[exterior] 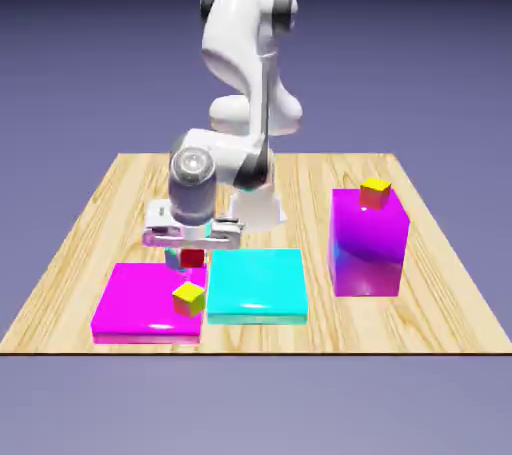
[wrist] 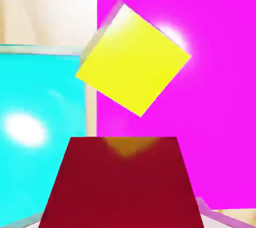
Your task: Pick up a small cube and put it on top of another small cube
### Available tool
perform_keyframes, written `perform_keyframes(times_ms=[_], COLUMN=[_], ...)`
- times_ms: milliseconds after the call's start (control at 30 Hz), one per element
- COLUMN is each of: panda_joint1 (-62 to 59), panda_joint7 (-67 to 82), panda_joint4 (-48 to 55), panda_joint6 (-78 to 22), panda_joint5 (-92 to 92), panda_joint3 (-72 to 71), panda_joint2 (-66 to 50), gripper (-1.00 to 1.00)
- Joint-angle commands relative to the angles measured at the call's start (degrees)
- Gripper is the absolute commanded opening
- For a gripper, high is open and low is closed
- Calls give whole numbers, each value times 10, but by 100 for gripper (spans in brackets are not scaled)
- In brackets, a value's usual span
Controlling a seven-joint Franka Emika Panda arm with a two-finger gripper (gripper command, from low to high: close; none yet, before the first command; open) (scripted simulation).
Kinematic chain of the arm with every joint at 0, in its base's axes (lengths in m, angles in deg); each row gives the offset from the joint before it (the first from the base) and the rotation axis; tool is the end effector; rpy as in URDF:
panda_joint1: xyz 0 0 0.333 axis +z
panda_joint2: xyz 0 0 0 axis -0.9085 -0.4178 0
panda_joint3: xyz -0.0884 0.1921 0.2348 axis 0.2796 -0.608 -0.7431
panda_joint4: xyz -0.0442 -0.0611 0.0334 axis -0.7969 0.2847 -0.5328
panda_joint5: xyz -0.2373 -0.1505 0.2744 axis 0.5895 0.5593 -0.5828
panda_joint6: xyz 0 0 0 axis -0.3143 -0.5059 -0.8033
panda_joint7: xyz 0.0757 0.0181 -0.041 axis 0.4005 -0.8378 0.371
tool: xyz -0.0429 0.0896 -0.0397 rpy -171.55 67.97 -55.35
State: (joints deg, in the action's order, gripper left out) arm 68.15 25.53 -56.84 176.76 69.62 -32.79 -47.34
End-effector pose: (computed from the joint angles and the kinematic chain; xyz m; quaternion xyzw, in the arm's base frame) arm 0.4463 -0.1524 0.2847 0.9113 -0.3438 -0.1897 0.1242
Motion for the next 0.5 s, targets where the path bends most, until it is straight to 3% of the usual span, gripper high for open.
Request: perform_keyframes(times_ms=[0,133,333,367,467], panda_joint1=[9,26,12,12,18], panda_joint7=[13,64,71,71,68], panda_joint4=[-20,-96,-151,-151,-128], panda_joint6=[1,4,121,121,72], panda_joint5=[10,43,39,39,41], panda_joint3=[16,78,86,86,83], panda_joint2=[21,99,35,35,62], gripper=[-100,-100,-100,100,100])
